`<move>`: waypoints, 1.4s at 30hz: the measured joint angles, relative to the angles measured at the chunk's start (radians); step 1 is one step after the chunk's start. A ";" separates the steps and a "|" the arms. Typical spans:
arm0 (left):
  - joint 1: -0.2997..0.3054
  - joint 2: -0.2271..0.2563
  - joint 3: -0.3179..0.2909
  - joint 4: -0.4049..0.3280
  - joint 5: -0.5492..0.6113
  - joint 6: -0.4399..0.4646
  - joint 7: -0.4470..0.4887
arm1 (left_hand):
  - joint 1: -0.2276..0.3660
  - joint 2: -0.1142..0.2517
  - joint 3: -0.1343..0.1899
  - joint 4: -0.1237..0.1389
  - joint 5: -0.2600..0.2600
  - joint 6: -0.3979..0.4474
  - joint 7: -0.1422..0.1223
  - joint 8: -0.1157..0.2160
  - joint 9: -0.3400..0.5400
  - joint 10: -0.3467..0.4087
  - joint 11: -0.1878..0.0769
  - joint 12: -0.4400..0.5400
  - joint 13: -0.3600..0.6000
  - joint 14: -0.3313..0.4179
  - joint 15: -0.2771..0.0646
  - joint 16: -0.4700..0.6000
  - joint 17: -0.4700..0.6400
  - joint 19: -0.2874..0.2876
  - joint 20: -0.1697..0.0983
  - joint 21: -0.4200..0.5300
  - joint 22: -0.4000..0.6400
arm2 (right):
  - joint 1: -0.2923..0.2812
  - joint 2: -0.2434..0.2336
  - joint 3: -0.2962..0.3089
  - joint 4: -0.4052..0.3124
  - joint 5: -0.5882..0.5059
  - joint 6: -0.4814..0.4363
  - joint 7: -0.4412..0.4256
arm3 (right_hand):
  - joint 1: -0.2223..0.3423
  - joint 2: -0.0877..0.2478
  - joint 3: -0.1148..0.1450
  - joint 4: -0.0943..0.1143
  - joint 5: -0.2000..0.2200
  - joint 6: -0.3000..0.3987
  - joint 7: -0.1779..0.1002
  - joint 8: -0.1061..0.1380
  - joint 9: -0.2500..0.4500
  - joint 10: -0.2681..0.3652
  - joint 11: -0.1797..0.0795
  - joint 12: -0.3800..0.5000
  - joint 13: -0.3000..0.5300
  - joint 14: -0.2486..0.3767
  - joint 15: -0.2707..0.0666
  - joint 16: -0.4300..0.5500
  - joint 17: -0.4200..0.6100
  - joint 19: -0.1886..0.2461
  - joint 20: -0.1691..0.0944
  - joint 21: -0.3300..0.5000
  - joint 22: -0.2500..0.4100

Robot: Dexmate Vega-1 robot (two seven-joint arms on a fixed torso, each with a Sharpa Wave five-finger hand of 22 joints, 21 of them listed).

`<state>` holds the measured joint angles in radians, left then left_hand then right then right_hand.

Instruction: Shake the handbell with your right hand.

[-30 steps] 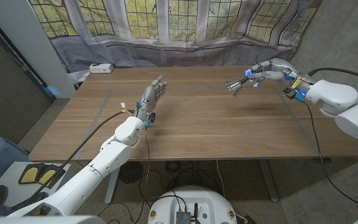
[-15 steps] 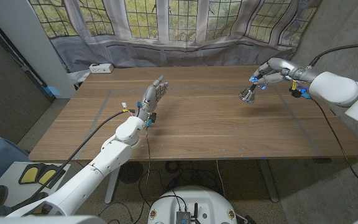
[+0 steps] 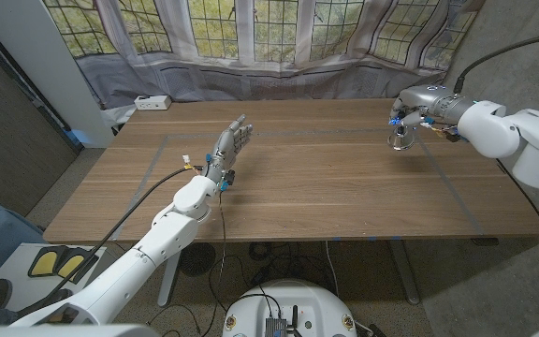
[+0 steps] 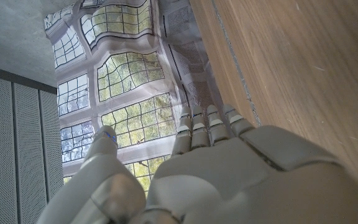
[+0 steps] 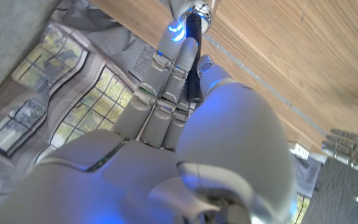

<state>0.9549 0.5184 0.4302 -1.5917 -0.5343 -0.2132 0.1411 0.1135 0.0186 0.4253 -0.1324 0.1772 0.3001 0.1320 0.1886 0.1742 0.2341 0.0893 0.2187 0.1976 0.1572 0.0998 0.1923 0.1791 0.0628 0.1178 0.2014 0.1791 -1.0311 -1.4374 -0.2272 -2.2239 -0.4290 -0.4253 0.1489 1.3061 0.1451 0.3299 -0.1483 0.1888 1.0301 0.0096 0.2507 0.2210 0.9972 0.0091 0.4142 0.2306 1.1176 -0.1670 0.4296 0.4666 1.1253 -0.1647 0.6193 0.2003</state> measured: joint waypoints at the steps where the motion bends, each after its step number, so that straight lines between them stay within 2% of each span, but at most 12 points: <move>1: 0.000 0.000 0.000 0.002 -0.001 -0.001 -0.002 | 0.000 0.000 0.000 0.000 0.000 0.000 0.000 0.000 0.000 0.000 0.000 0.000 0.000 0.000 0.000 0.000 0.000 0.000 0.000 0.000 0.000 | 0.007 -0.001 -0.009 -0.004 -0.022 -0.005 0.012 | 0.000 0.000 0.000 0.000 0.000 -0.001 -0.001 0.000 0.000 0.000 0.000 0.000 0.000 0.000 0.000 0.000 0.003 0.000 0.000 0.000 0.000; 2: 0.000 0.000 -0.001 0.003 -0.002 -0.003 -0.003 | 0.000 0.000 0.000 0.000 0.000 0.000 0.000 0.000 0.000 0.000 0.000 0.000 0.000 0.000 0.000 0.000 0.000 0.000 0.000 0.000 0.000 | 0.007 -0.001 -0.009 -0.004 -0.061 -0.011 0.032 | 0.000 0.000 0.000 0.000 0.000 0.002 -0.005 0.000 0.000 0.000 0.000 0.000 0.000 0.002 -0.002 0.000 0.004 0.000 0.000 0.004 0.000; 5: 0.000 0.000 -0.001 0.006 -0.005 -0.005 -0.007 | 0.000 0.000 0.000 0.000 0.000 0.000 0.000 0.000 0.000 0.000 0.000 0.000 0.000 0.000 0.000 0.000 0.000 0.000 0.000 0.000 0.000 | 0.050 -0.002 -0.060 -0.022 -0.176 -0.018 0.102 | 0.000 0.000 -0.004 0.004 0.000 0.004 -0.006 0.000 0.000 0.000 0.000 -0.002 -0.001 0.007 -0.007 0.000 0.004 0.000 0.000 0.007 -0.005; 7: 0.000 -0.001 -0.001 0.008 -0.006 -0.007 -0.009 | 0.000 0.000 0.000 0.000 0.000 0.000 0.000 0.000 0.000 0.000 0.000 0.000 0.000 0.000 0.000 0.000 0.000 0.000 0.000 0.000 0.000 | 0.062 0.000 -0.072 -0.026 -0.191 -0.018 0.111 | 0.000 0.000 -0.004 0.004 0.000 0.004 -0.006 0.000 0.000 0.000 0.000 -0.002 -0.002 0.007 -0.007 0.000 0.004 0.000 0.000 0.007 -0.005; 8: 0.000 -0.002 -0.001 0.011 -0.008 -0.008 -0.010 | 0.000 0.000 0.000 0.000 0.000 0.000 0.000 0.000 0.000 0.000 0.000 0.000 0.000 0.000 0.000 0.000 0.000 0.000 0.000 0.000 0.000 | 0.075 0.004 -0.086 -0.028 -0.279 -0.016 0.168 | 0.000 0.000 -0.004 0.004 0.000 0.004 -0.006 0.000 0.000 0.000 0.000 -0.002 -0.004 0.007 -0.007 0.000 0.004 0.000 0.000 0.007 -0.005; 13: 0.000 -0.003 -0.002 0.020 -0.013 -0.013 -0.016 | 0.000 0.000 0.000 0.000 0.000 0.000 0.000 0.000 0.000 0.000 0.000 0.000 0.000 0.000 0.000 0.000 0.000 0.000 0.000 0.000 0.000 | 0.107 0.027 -0.117 -0.032 -0.463 0.009 0.280 | 0.000 0.000 -0.004 0.004 0.000 0.004 -0.006 0.000 0.000 0.000 0.000 -0.005 -0.006 0.007 -0.007 0.000 0.009 -0.005 -0.005 0.016 -0.005; 15: 0.000 -0.004 -0.002 0.021 -0.014 -0.014 -0.018 | 0.000 0.000 0.000 0.000 0.000 0.000 0.000 0.000 0.000 0.000 0.000 0.000 0.000 0.000 0.000 0.000 0.000 0.000 0.000 0.000 0.000 | 0.115 0.035 -0.125 -0.032 -0.510 0.016 0.313 | -0.001 0.001 -0.004 0.004 0.000 0.000 -0.010 0.000 0.000 0.000 0.000 -0.005 -0.006 0.007 -0.008 0.000 0.009 -0.005 -0.005 0.016 -0.005; 18: 0.000 -0.005 -0.002 0.025 -0.015 -0.017 -0.020 | 0.000 0.000 0.000 0.000 0.000 0.000 0.000 0.000 0.000 0.000 0.000 0.000 0.000 0.000 0.000 0.000 0.000 0.000 0.000 0.000 0.000 | 0.125 0.062 -0.133 -0.030 -0.642 0.033 0.382 | -0.005 0.005 -0.004 0.004 -0.002 0.002 -0.015 0.000 0.000 0.000 0.000 -0.008 -0.006 0.013 -0.013 0.000 0.009 -0.005 -0.005 0.016 -0.005; 22: -0.001 -0.006 -0.002 0.031 -0.019 -0.018 -0.025 | 0.000 0.000 0.000 0.000 0.000 0.000 0.000 0.000 0.000 0.000 0.000 0.000 0.000 0.000 0.000 0.000 0.000 0.000 0.000 0.000 0.000 | 0.122 0.084 -0.127 -0.029 -0.732 0.040 0.426 | -0.006 0.006 -0.004 0.004 -0.003 0.002 -0.015 0.000 0.000 0.000 0.000 -0.009 -0.006 0.013 -0.013 0.000 0.014 -0.005 -0.005 0.023 -0.005; 30: -0.006 -0.008 -0.002 0.039 -0.023 -0.019 -0.030 | 0.000 0.000 0.000 0.000 0.000 0.000 0.000 0.000 0.000 0.000 0.000 0.000 0.000 0.000 0.000 0.000 0.000 0.000 0.000 0.000 0.000 | 0.085 0.123 -0.069 -0.028 -0.775 0.042 0.468 | -0.006 0.006 -0.003 0.007 -0.004 0.006 -0.019 0.000 0.000 0.000 0.000 -0.009 -0.005 0.016 -0.016 -0.005 0.014 -0.003 -0.014 0.028 -0.005; 38: -0.011 -0.009 0.001 0.045 -0.025 -0.018 -0.033 | 0.000 0.000 0.000 0.000 0.000 0.000 0.000 0.000 0.000 0.000 0.000 0.000 0.000 0.000 0.000 0.000 0.000 0.000 0.000 0.000 0.000 | 0.060 0.168 -0.003 -0.020 -0.692 0.039 0.478 | -0.006 0.006 -0.003 0.008 -0.007 0.006 -0.019 0.000 0.000 0.000 0.000 -0.009 -0.005 0.016 -0.016 -0.005 0.014 -0.003 -0.014 0.032 -0.005; 42: -0.015 -0.015 0.003 0.052 -0.026 -0.018 -0.034 | 0.000 0.000 0.000 0.000 0.000 0.000 0.000 0.000 0.000 0.000 0.000 0.000 0.000 0.000 0.000 0.000 0.000 0.000 0.000 0.000 0.000 | 0.049 0.192 0.035 -0.011 -0.567 0.029 0.468 | -0.006 0.005 -0.003 0.008 -0.003 0.006 -0.019 0.000 0.000 0.000 0.000 -0.008 -0.005 0.016 -0.016 -0.009 0.014 -0.003 -0.014 0.037 -0.005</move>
<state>0.9397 0.5030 0.4328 -1.5395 -0.5604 -0.2316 0.1069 0.1135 0.0186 0.4253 -0.1324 0.1772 0.3000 0.1321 0.1886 0.1741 0.2341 0.0893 0.2187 0.1976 0.1572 0.0998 0.1923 0.1791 0.0628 0.1178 0.2014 0.1791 -0.9820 -1.2450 -0.1919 -2.2352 -0.9956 -0.3963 0.6164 1.3002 0.1505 0.3271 -0.1402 0.1856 1.0359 -0.0092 0.2508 0.2207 0.9973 0.0090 0.4058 0.2254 1.1336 -0.1830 0.4211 0.4801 1.1219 -0.1788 0.6563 0.1953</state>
